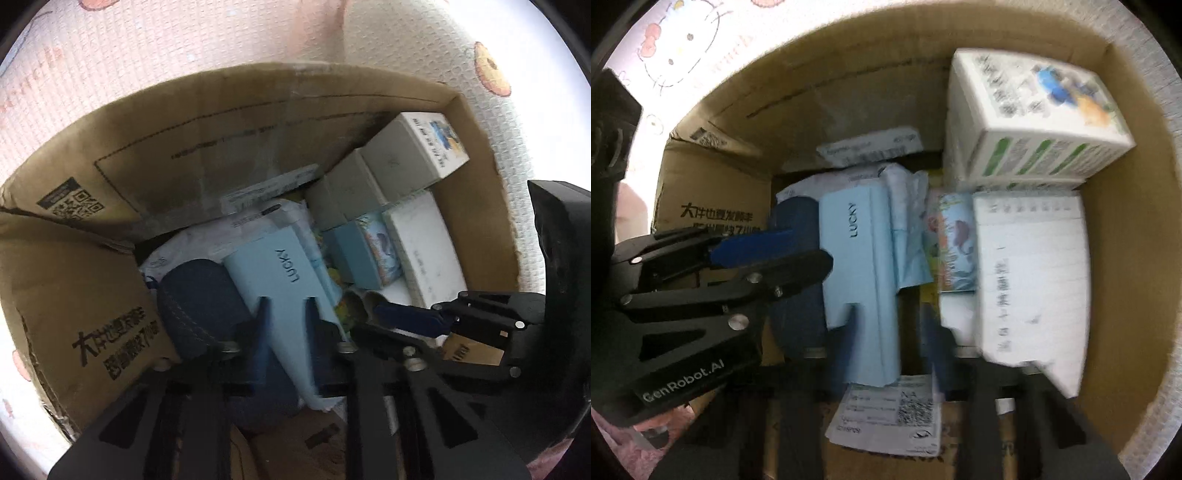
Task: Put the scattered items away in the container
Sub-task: 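Lower the LUCKY case into the box beside the glasses case and open both grippers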
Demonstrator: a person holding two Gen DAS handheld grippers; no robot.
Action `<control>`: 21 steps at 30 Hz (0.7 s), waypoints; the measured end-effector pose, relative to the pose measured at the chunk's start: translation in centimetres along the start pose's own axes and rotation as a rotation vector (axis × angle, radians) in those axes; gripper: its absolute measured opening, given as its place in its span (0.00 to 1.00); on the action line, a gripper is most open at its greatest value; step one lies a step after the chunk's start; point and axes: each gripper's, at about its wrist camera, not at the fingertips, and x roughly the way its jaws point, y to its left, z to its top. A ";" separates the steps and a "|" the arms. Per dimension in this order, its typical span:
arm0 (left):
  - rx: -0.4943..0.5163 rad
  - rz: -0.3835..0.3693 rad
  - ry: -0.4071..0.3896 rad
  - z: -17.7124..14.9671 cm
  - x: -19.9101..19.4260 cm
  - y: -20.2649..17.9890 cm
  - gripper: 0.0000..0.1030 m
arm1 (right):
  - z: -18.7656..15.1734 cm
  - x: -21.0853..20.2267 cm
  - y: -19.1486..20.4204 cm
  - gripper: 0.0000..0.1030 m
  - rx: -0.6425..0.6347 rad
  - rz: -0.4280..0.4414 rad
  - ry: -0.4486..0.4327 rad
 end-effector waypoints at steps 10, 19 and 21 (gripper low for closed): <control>0.018 0.049 -0.044 -0.1 -1.2 0.0 0.08 | 0.6 3.0 0.3 0.17 0.001 0.024 0.062; 0.105 0.077 -0.201 -1.4 -5.9 -0.8 0.44 | -3.2 -2.5 0.6 0.18 0.030 -0.072 -0.136; 0.142 0.097 -0.241 -2.4 -6.4 -2.4 0.49 | -4.7 -3.6 1.9 0.24 0.047 -0.088 -0.184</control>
